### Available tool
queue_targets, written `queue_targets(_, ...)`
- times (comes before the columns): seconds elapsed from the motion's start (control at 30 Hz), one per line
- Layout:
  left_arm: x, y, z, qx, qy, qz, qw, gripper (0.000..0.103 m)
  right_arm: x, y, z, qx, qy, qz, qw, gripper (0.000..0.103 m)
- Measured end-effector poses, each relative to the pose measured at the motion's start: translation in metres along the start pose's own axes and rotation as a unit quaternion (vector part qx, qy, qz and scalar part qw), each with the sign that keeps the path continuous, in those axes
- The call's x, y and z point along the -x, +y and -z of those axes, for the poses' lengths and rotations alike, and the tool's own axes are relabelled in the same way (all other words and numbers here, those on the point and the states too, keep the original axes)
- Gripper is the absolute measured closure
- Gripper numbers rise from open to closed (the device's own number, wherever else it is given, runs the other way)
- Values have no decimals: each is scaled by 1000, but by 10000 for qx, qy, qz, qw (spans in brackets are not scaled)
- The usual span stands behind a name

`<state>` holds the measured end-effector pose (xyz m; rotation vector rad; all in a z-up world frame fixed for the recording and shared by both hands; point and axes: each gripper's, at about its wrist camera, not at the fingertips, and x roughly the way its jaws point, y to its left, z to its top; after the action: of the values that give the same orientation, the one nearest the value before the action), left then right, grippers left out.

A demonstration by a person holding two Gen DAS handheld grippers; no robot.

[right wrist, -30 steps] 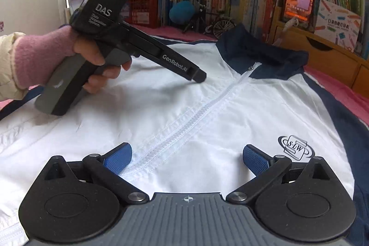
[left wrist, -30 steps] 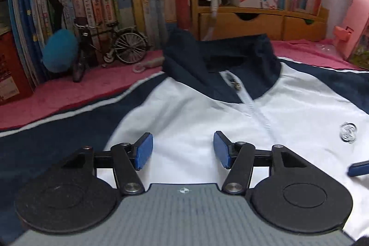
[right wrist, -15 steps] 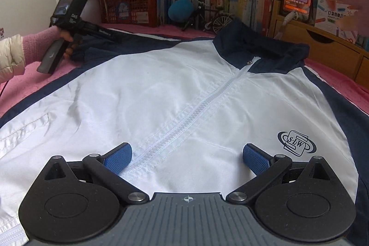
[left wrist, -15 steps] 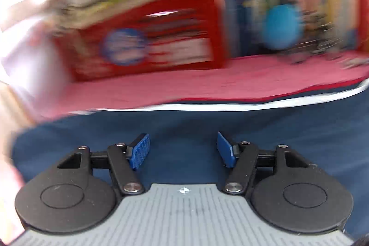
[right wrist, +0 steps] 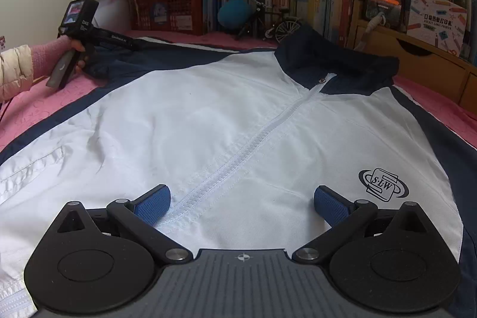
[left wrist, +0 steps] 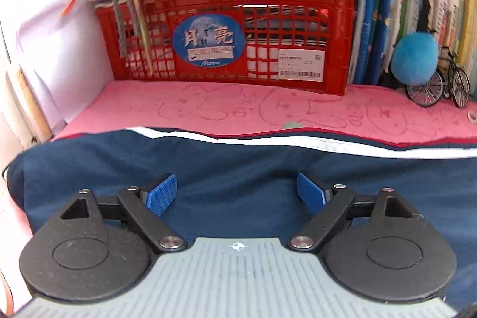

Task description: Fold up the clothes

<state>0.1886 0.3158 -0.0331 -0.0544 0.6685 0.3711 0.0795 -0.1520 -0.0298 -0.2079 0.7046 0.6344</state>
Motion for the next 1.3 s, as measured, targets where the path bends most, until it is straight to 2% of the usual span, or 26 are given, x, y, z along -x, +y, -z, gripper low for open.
queue_targets(0.07,5,2,-3,127,-124,-126,9998,31,0,0,0,1,0,0,10000,0)
queue_targets(0.2,29,15,-12,683,-501,-613,9945,34,0,0,0,2,1,0,10000,0)
queue_targets(0.23,40,15,-14,686,-643,-636,9935,34,0,0,0,2,2,0,10000,0)
queue_targets(0.27,52,12,-14,616,-730,-503,9942,34,0,0,0,2,2,0,10000,0)
queue_targets(0.37,90,-16,-5,256,-817,322,9958,34,0,0,0,2,3,0,10000,0)
queue_targets(0.43,108,-48,9,-76,-724,988,9924,34,0,0,0,2,4,0,10000,0)
queue_targets(0.53,126,-104,35,-420,-359,2059,9770,34,0,0,0,3,5,-2,10000,0)
queue_targets(0.6,129,-138,50,-594,-93,2495,9665,33,0,0,-1,3,6,-2,10000,0)
queue_targets(0.63,128,-152,57,-758,-37,2457,9664,33,0,0,-1,3,7,-2,10000,0)
queue_targets(0.77,119,-183,76,-1396,-46,1810,9735,31,0,0,-1,3,9,-3,10000,0)
queue_targets(0.83,112,-172,74,-1311,-137,1352,9820,31,0,0,-1,4,11,-3,10000,0)
queue_targets(0.93,96,-135,66,-1028,-76,322,9942,31,0,0,-1,3,12,-5,10000,0)
queue_targets(0.97,91,-123,63,-984,-55,-57,9951,31,0,0,-1,4,13,-4,10000,0)
queue_targets(1.0,87,-113,62,-972,-29,-454,9942,37,0,0,-1,4,13,-4,10000,0)
queue_targets(1.07,89,-94,59,-808,55,-822,9933,46,0,0,-1,2,13,-5,10000,0)
queue_targets(1.1,96,-88,59,-670,49,-725,9951,46,0,0,-1,4,14,-3,10000,0)
queue_targets(1.17,117,-83,62,-418,-35,-191,9989,46,-1,2,-1,18,15,23,10000,0)
queue_targets(1.23,140,-97,67,-543,-191,303,9979,44,-1,2,-1,14,16,22,10000,0)
queue_targets(1.3,160,-118,73,-753,-313,838,9931,42,-1,2,-1,10,18,19,10000,0)
